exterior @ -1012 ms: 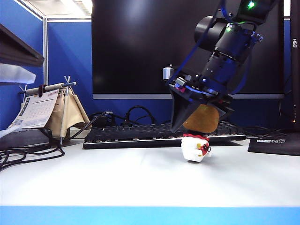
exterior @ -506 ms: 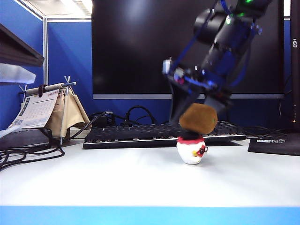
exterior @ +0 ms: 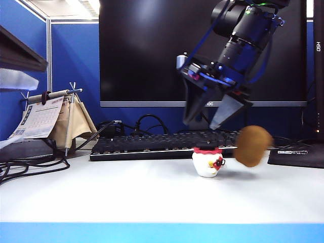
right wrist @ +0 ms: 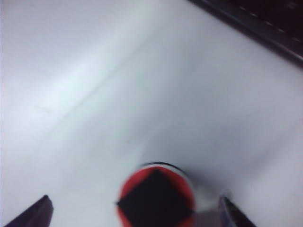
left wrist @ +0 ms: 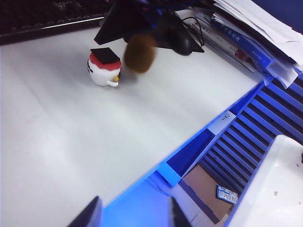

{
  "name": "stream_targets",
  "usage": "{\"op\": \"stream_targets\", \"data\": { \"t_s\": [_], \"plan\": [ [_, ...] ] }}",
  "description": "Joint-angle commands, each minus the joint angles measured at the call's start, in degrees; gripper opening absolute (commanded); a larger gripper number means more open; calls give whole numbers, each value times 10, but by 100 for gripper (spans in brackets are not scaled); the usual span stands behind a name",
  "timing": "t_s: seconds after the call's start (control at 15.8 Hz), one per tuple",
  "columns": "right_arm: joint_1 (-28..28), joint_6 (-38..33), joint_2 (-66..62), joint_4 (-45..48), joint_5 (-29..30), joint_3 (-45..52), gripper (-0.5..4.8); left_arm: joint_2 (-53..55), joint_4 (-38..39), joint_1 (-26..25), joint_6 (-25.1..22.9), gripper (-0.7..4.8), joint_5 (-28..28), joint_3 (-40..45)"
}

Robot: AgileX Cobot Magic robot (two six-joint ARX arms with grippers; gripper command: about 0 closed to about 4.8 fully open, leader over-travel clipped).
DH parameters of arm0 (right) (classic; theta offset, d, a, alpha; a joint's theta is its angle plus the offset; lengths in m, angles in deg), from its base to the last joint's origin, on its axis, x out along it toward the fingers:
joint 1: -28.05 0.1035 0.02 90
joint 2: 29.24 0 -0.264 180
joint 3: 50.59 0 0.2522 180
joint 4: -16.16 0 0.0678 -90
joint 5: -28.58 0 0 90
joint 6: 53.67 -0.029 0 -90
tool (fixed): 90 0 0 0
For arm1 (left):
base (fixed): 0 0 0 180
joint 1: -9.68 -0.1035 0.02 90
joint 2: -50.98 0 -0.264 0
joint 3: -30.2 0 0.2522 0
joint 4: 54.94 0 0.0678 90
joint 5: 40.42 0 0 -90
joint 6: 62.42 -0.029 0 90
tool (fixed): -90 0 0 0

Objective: Place the kiwi on top of the doll with a flat head.

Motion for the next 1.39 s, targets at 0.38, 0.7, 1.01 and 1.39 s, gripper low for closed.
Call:
{"op": "stream_targets", "data": {
  "t_s": [0.38, 0.7, 1.01, 1.39],
  "plan": [
    [-115, -87, 126, 15, -39, 90, 459, 0, 8, 1, -1, 185, -3, -2],
    [-109, -120, 158, 49, -55, 177, 463, 0, -12, 1, -1, 185, 0, -2],
    [-110, -116, 158, 70, -131, 204, 479, 0, -13, 1, -1, 185, 0, -2],
    [-110, -132, 114, 134, -126, 242, 479, 0, -11, 1, -3, 184, 0, -2]
  ]
}}
